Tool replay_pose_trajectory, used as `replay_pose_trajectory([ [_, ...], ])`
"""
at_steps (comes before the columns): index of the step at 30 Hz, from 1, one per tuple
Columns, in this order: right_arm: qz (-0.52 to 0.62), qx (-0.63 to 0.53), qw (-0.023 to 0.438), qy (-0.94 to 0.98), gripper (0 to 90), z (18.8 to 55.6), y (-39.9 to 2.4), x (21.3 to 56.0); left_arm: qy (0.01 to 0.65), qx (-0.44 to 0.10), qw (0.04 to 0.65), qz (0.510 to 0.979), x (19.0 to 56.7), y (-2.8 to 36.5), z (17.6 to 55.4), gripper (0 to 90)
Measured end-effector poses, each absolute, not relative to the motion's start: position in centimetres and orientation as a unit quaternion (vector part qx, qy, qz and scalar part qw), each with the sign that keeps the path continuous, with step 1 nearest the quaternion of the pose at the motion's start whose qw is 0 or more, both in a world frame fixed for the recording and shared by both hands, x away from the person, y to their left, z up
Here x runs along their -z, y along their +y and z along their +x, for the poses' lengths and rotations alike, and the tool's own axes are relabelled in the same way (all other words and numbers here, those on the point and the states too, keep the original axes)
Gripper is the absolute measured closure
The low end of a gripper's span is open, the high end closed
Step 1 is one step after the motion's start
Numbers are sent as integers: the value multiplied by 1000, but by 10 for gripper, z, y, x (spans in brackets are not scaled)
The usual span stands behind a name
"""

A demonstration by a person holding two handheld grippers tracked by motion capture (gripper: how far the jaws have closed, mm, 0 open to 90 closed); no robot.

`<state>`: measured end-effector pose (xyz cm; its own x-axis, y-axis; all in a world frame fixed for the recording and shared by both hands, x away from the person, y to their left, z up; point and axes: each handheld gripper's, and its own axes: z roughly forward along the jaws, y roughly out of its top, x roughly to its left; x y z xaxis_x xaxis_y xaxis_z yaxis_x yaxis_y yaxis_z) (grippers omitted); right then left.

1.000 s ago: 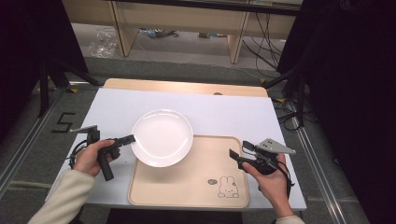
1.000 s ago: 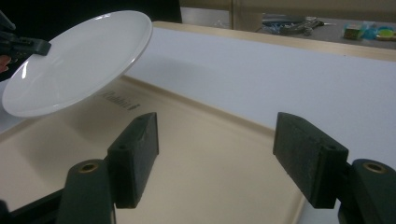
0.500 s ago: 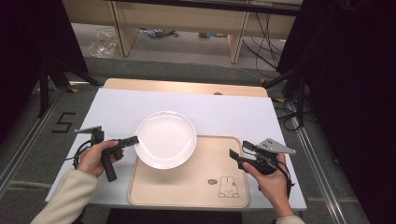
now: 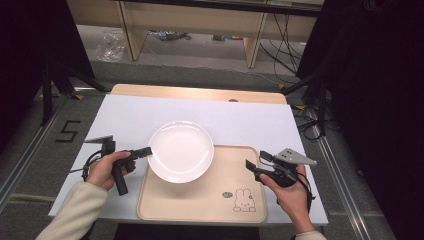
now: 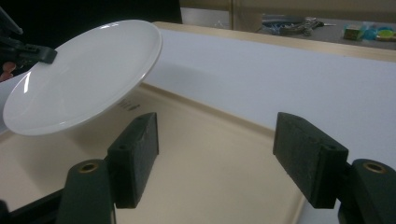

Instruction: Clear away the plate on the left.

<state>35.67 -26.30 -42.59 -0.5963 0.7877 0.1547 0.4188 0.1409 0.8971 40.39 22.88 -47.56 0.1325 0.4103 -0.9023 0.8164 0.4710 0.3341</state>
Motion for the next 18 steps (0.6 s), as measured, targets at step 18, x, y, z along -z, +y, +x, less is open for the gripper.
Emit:
replay_pose_trajectory([
  [18, 411, -510, 180, 733, 321, 357, -263, 426, 630, 178, 574, 492, 480, 216, 405, 876],
])
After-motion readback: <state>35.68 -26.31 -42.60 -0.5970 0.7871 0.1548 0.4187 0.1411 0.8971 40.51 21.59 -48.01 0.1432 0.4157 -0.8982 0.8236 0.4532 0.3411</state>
